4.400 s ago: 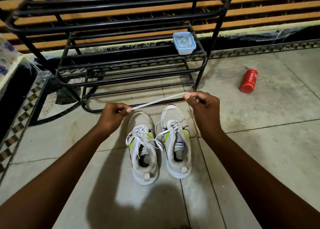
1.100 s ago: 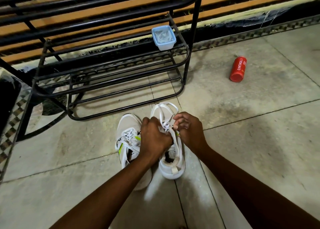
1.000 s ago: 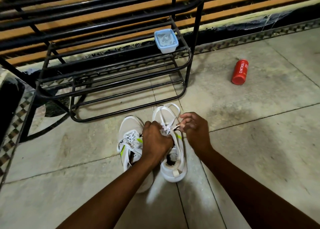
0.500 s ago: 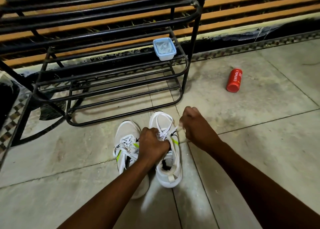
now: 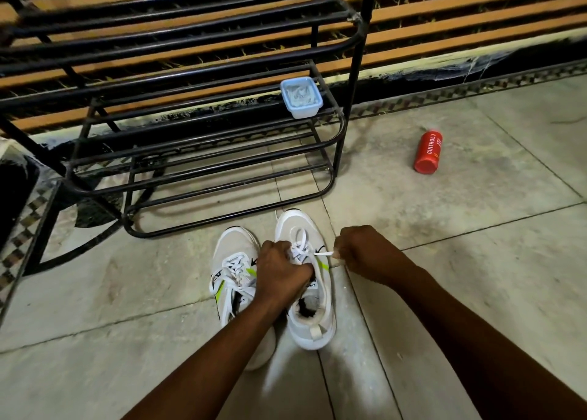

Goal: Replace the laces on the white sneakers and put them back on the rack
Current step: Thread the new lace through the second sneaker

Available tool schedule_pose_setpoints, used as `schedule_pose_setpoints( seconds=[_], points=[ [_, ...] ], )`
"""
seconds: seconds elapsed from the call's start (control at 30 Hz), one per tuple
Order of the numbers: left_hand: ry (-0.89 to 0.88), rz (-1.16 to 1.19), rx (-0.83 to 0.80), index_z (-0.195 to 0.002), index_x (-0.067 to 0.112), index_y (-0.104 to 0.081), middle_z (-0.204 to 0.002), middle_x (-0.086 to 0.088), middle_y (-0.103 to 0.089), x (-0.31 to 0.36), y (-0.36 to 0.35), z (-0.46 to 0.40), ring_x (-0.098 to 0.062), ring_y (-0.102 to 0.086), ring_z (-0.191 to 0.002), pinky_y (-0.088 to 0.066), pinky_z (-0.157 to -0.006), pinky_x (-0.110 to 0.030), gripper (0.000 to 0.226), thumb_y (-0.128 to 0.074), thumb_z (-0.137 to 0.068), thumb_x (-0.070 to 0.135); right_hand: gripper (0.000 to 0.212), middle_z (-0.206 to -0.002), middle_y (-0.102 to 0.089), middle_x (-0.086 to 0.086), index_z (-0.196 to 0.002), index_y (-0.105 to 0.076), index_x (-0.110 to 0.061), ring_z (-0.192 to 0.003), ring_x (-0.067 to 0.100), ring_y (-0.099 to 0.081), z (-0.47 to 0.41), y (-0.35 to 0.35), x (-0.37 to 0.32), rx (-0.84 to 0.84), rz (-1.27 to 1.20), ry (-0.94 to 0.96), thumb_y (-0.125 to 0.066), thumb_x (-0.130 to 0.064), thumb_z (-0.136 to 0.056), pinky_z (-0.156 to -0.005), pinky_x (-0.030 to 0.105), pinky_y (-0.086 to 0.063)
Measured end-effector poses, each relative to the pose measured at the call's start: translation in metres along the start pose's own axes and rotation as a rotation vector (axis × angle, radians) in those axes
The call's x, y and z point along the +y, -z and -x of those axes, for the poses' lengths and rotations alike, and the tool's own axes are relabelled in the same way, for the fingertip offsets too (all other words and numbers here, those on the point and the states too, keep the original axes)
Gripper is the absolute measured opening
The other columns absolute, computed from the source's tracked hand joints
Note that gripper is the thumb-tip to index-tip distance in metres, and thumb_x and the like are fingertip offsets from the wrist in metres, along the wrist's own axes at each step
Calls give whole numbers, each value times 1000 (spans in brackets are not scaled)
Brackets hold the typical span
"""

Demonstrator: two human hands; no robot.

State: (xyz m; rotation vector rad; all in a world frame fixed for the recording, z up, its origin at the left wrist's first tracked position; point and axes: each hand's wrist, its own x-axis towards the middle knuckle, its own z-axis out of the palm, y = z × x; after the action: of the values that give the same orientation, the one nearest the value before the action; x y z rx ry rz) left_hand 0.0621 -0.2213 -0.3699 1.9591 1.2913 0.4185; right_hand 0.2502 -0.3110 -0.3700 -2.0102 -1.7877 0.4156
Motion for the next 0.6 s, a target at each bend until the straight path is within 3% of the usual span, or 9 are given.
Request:
schedule_pose_setpoints(
  seconds=[0.07,0.17,0.27,0.33,0.43,0.5,0.6],
  points=[
    [8,25,-11,-64,27,-44,-88,2,-45,1,0,1,-21,-53,-81,-34,-64,-26,34,-77,-67,31,23,-73,-59,-19,-74,-66,-29,-78,10,-51,-1,7,-15,178,-134,-52,-64,-11,-87,-75,41,-45],
    [-10,45,-23,-69,18,-56,-90,1,-48,-3,-2,2,-18,-55,-83,-36,-66,-23,29,-73,-63,42,25,-78,-65,-16,-71,-59,-36,-84,6,-52,1,28,-46,413,-433,-205,-57,-25,-94,-88,58,-42],
    [-13,61,-17,-67,17,-59,-91,-1,-51,-6,-3,1,-10,-55,-82,-34,-64,-10,30,-83,-69,35,24,-75,-65,-11,-71,-62,-31,-78,8,-57,5,51,-67,491,-625,-234,-53,-41,-92,-93,67,-39],
    [-33,48,-6,-61,20,-50,-87,-1,-51,-8,-3,0,-6,-51,-80,-33,-62,-10,39,-84,-69,37,27,-71,-64,-9,-70,-62,-26,-71,7,-56,8,67,-78,505,-694,-216,-54,-39,-92,-92,62,-43],
    [-22,44,-17,-59,22,-44,-85,-2,-50,-7,-3,-1,-6,-50,-79,-32,-62,-11,43,-82,-69,41,28,-70,-63,-5,-70,-63,-18,-67,7,-54,13,79,-97,508,-754,-124,-56,-24,-96,-74,40,-45],
    [-24,45,-25,-58,22,-43,-81,-3,-50,-8,-3,-1,-4,-49,-78,-31,-61,-10,43,-79,-68,44,28,-71,-64,-5,-72,-64,-10,-67,5,-56,15,83,-106,498,-783,-65,-55,-15,-98,-72,25,-42],
    [-20,40,-29,-57,22,-40,-78,-4,-49,-8,-3,-1,-6,-49,-78,-29,-59,-12,45,-78,-67,44,28,-71,-63,-7,-74,-64,-4,-67,3,-57,14,85,-111,500,-803,-40,-54,-4,-101,-72,16,-41]
  ],
)
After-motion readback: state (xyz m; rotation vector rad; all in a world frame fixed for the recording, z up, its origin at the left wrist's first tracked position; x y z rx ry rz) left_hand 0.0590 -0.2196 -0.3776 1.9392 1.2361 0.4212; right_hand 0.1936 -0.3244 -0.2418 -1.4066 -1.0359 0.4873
